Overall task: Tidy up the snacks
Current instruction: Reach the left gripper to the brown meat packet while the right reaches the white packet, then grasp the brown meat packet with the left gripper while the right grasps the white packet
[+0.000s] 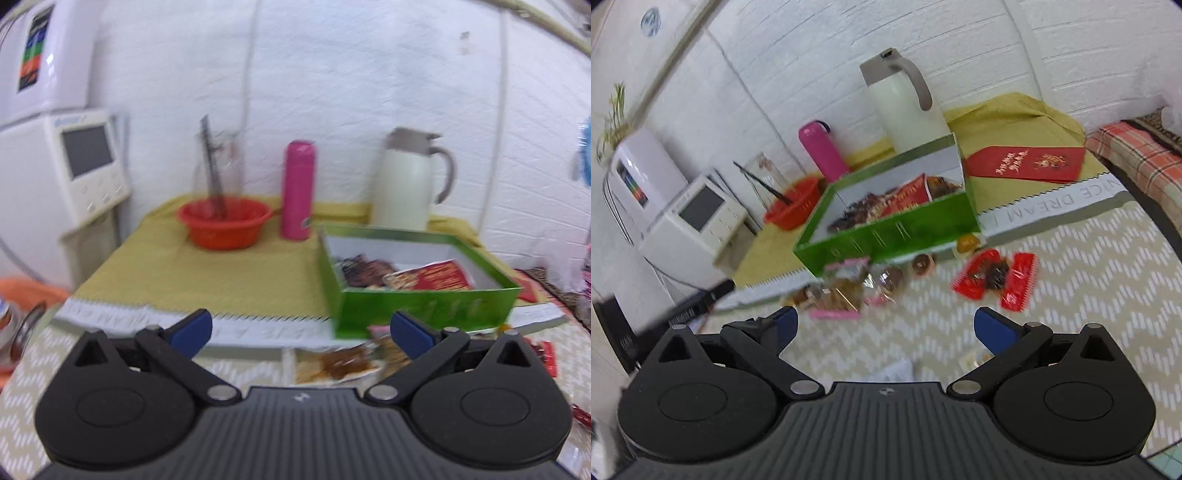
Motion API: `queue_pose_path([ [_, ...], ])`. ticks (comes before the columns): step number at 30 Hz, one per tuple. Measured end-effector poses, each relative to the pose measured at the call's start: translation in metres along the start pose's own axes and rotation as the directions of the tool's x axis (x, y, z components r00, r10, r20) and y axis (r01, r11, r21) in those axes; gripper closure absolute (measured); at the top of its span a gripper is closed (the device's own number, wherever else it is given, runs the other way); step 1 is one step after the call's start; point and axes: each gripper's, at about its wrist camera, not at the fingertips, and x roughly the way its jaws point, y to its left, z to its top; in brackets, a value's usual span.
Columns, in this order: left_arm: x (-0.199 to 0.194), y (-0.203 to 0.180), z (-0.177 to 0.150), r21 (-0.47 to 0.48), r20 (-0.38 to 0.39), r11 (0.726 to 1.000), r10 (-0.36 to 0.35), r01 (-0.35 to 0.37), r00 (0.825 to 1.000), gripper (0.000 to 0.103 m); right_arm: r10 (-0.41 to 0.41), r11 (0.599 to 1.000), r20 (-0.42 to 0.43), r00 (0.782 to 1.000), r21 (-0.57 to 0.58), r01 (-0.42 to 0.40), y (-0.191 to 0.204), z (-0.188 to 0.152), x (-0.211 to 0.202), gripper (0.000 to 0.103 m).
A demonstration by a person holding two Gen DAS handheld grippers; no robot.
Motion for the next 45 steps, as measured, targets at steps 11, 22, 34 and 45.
queue_pose_path([
  [11, 0.047, -0.002, -0.026, 0.229, -0.019, 0.971, 0.077, -0.071, 0.997, 0.001, -0.153, 0.857, 0.038, 0.987, -0.493, 0.152, 0.054, -0.062, 0.032, 0.0],
  [22, 0.098, -0.037, -0.03, 0.494, -0.065, 0.868, -0.008, 0.039, 0.998, 0.0, -0.109, 0.872, -0.126, 0.986, -0.488, 0.034, 0.049, -0.064, 0.067, 0.0],
  [34, 0.129, -0.027, -0.024, 0.41, -0.179, 0.868, -0.224, 0.279, 0.958, 0.001, -0.089, 0.887, -0.213, 0.973, -0.462, -0.02, 0.042, -0.065, 0.082, 0.0],
  [45, 0.136, -0.032, -0.023, 0.367, -0.263, 0.825, -0.352, 0.43, 0.898, 0.031, -0.082, 0.885, -0.213, 0.974, -0.466, -0.027, 0.045, -0.063, 0.087, 0.0],
])
